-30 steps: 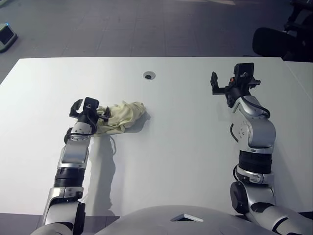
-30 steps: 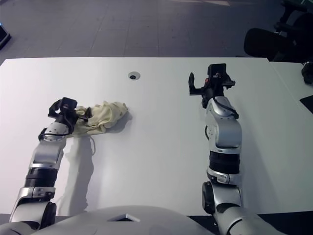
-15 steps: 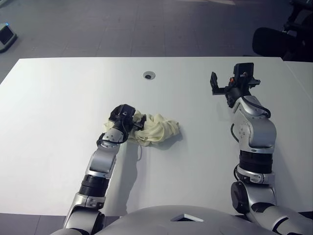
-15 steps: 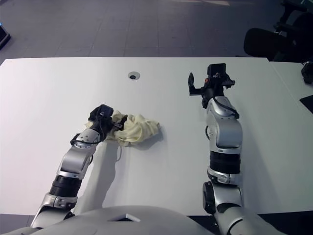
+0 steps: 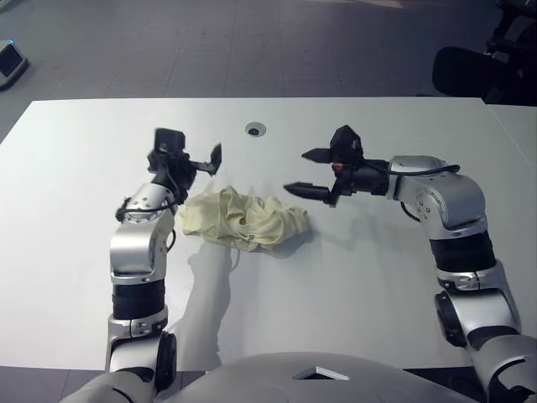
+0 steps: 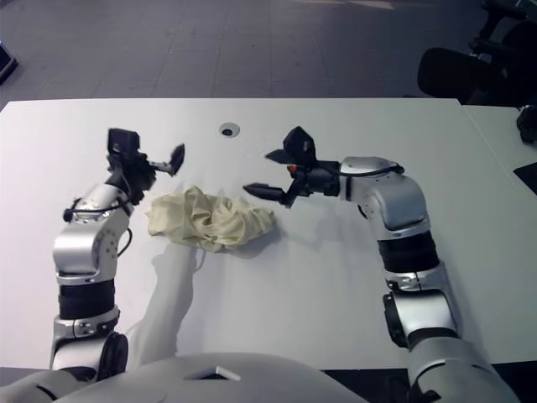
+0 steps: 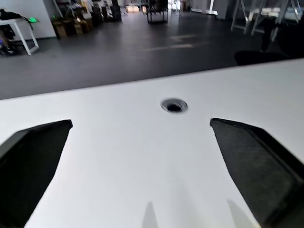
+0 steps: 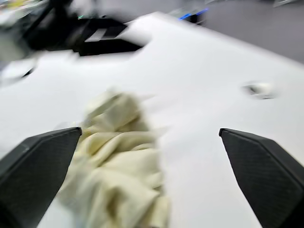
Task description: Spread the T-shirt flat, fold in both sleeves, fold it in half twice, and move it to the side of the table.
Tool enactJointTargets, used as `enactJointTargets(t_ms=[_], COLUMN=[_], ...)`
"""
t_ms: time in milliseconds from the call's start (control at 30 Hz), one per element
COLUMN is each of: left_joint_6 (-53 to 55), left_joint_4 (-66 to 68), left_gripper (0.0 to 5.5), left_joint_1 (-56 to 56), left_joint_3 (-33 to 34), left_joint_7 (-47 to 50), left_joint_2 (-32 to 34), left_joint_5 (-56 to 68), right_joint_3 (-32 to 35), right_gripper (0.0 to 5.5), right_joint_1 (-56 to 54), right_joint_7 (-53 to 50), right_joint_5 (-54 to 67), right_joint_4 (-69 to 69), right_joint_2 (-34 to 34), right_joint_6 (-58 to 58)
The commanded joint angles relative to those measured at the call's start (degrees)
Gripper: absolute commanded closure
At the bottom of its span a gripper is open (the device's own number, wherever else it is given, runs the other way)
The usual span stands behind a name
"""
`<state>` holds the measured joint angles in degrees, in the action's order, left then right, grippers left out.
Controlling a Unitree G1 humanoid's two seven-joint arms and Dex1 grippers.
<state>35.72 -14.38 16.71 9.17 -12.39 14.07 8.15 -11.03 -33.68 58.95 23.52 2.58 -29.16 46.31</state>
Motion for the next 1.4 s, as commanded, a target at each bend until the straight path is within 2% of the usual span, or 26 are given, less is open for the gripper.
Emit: enactJointTargets(t_ms=[33,333,633,1033,1400], left_joint_6=[0.96,0.45,-0.12,-0.28,0.2], left_joint_4=[-0.54,-0.1,0.04,-0.21,-0.56], left_gripper=[0.1,0.1,0.1,0.1,0.1], left_joint_1=[0.82,0.69,0.5,0.1,-0.23], left_joint_3=[0.83,-0.15,-0.81,-1.29,-1.44], left_joint_7=[0.67,0.75,1.71,2.63,2.28], left_joint_2=[0.49,0.56,-0.13,-0.47,0.5], left_joint_5=[0.79,1.12,0.98,1.19,1.17], right_joint_3=[-4.84,-12.1,-13.9,-16.43,-15.54], right_gripper=[0.12,0.12,1.37,3.33,5.07], right_joint_1=[-3.53,-4.96,-4.87,-3.03,-3.01], right_joint_7=[6.99,11.57,12.07,14.11,14.15], right_joint_5=[-0.81,-6.22,-8.67,-10.59,-10.75], right_joint_4=[-1.37,-4.85,-7.7,-6.36,-4.55], right_joint_2=[-2.24,-1.74,0.25,-0.34,-0.93], right_joint_6=[-2.41,-9.01,-11.37,-12.3,-11.37])
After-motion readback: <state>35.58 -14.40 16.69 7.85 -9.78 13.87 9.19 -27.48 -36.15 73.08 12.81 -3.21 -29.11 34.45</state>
